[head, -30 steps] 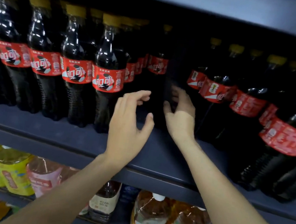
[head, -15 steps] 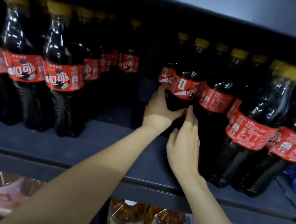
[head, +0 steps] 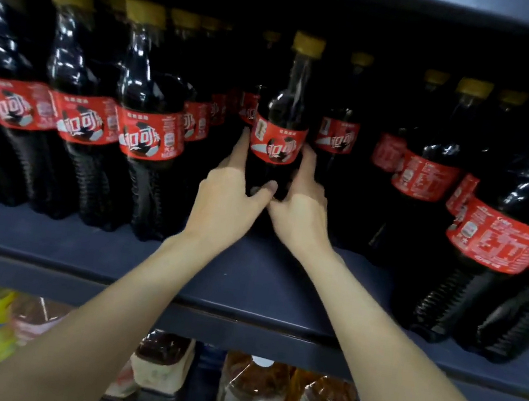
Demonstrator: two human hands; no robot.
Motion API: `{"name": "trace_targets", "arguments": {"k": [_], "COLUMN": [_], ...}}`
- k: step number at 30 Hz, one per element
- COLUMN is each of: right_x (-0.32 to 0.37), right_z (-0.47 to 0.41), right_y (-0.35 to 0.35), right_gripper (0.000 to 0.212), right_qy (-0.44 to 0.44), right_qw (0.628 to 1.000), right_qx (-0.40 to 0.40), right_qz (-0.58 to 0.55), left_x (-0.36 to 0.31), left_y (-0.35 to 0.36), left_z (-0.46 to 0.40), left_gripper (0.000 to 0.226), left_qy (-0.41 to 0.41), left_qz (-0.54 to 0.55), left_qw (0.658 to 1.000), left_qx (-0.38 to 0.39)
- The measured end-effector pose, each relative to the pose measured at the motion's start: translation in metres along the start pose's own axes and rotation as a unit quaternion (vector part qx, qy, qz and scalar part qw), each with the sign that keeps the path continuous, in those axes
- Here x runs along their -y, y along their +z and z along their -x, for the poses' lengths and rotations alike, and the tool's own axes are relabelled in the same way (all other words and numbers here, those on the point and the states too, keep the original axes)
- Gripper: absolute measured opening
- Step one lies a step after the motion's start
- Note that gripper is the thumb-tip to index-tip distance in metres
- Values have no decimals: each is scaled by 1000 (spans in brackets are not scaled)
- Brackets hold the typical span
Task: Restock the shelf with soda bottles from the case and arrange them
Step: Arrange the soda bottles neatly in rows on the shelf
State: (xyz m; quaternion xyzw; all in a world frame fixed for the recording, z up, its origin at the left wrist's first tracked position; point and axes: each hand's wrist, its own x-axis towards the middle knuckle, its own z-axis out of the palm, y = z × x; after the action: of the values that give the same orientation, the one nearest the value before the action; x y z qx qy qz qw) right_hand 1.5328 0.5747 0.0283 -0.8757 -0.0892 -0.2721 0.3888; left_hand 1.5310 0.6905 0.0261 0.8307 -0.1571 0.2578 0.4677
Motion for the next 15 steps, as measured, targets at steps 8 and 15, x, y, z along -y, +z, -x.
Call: {"name": "trace_targets", "arguments": {"k": [8, 15], "right_x": [12, 13], "right_z": [-42, -51], "right_y": [32, 37], "right_gripper": [77, 72], "right_qy": [46, 35], "right_qw": [997, 995], "right_qx": [38, 44], "right_qz": [42, 82], "left_x": [9, 11], "left_y": [5, 11], "left_z": [-23, -32], "left_gripper": [55, 61], "left_qy": [-185, -207], "left_qz": [208, 189], "left_qw": [961, 960], "left_qx": [-6, -12]}}
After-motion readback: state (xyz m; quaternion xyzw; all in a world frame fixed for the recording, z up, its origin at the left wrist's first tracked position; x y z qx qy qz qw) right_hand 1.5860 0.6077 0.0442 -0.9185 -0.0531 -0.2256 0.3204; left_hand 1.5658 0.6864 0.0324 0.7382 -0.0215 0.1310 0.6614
